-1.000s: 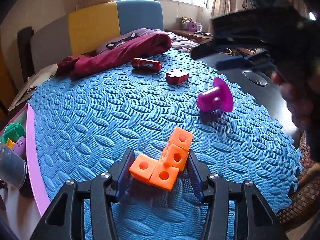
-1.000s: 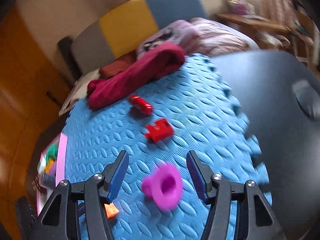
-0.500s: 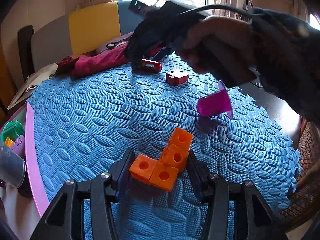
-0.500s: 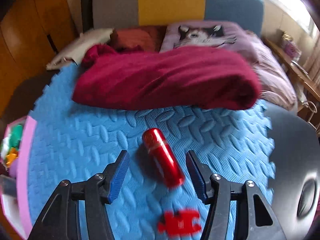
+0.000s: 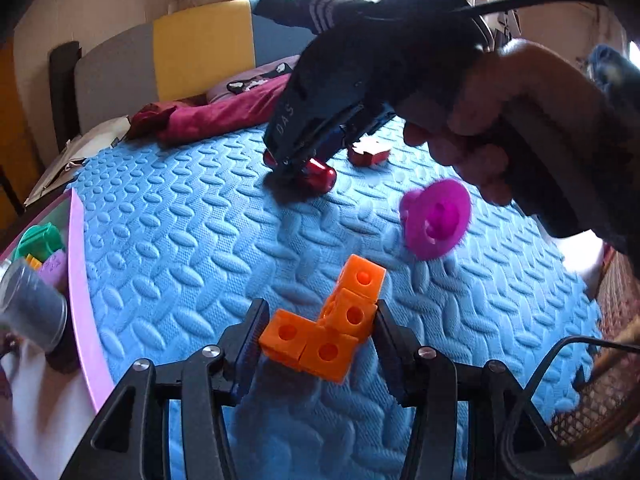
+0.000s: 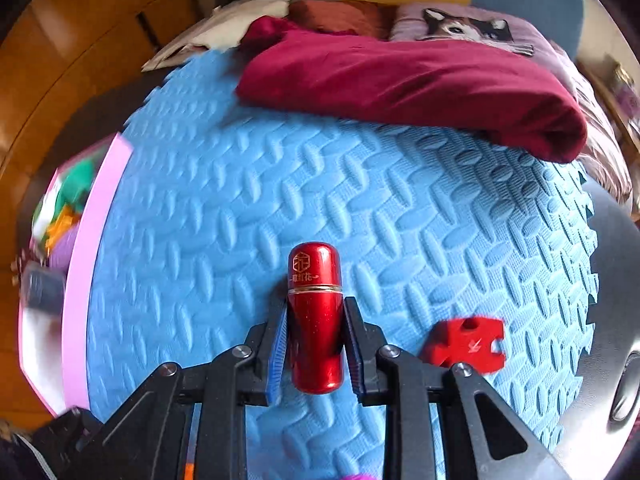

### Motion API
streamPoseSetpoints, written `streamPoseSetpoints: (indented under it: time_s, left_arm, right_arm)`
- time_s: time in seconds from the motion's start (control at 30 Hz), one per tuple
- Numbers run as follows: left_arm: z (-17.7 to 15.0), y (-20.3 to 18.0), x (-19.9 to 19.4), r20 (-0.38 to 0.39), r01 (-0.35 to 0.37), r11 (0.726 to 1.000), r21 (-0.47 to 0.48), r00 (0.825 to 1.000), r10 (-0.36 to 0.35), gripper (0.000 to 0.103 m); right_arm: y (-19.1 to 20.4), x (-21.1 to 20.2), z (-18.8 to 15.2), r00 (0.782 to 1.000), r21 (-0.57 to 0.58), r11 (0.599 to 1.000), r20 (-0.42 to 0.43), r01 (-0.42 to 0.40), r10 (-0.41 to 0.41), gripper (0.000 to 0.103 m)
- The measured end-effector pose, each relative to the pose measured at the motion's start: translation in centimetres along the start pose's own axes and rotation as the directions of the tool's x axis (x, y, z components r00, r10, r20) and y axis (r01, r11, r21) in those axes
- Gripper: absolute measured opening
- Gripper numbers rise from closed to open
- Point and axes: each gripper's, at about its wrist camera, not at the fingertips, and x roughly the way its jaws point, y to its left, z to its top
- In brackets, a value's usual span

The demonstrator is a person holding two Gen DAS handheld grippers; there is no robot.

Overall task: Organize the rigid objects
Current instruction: 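Grasp the red cylinder with the right tool while the left tool holds the orange cubes, then carry the orange cubes into the tray and open the left tool while the right holds the red cylinder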

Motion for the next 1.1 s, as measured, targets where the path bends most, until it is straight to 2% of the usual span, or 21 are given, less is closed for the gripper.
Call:
streamPoseSetpoints:
  time_s: [0.3,0.57,0.77,0.9,1.1]
  left_arm:
    - [-1.8,-0.5,-3.7,0.015,-0.014,1.0,0.023,1.0,0.014,0.052]
    - [-2.1,1.1,-6.9,0.056,-0.041,0.999,-0.033,0.998,0.043,0.052]
    - [-2.4,3.6,-10.3,0.096,-0.061,0.991,-0.118,0.993,0.072,0.052]
    - [-2.7,6.3,-12.9,0.116,-0.08,0.97,-0.231,0.987,0.109,0.052]
    - [-3.7,11.1,-15.0,0.1,-0.164,0.917,-0.364,0.972,0.214,0.052]
  right_arm:
    - [2.6,-0.9,-3.0,1.0,0.002,1.0,0.004,-0.018,0.018,0.026]
    - [3.8,-1.1,-4.2,0.998,-0.017,0.999,0.057,0.037,-0.036,0.029]
    - [3.9,-1.4,-5.6,0.987,-0.053,0.997,0.155,0.05,-0.042,0.027]
    - [4.2,-1.5,-7.3,0.964,-0.091,0.993,0.26,0.076,-0.05,0.026]
    - [4.1,-1.5,-7.1,0.962,-0.097,0.993,0.271,0.065,-0.037,0.027]
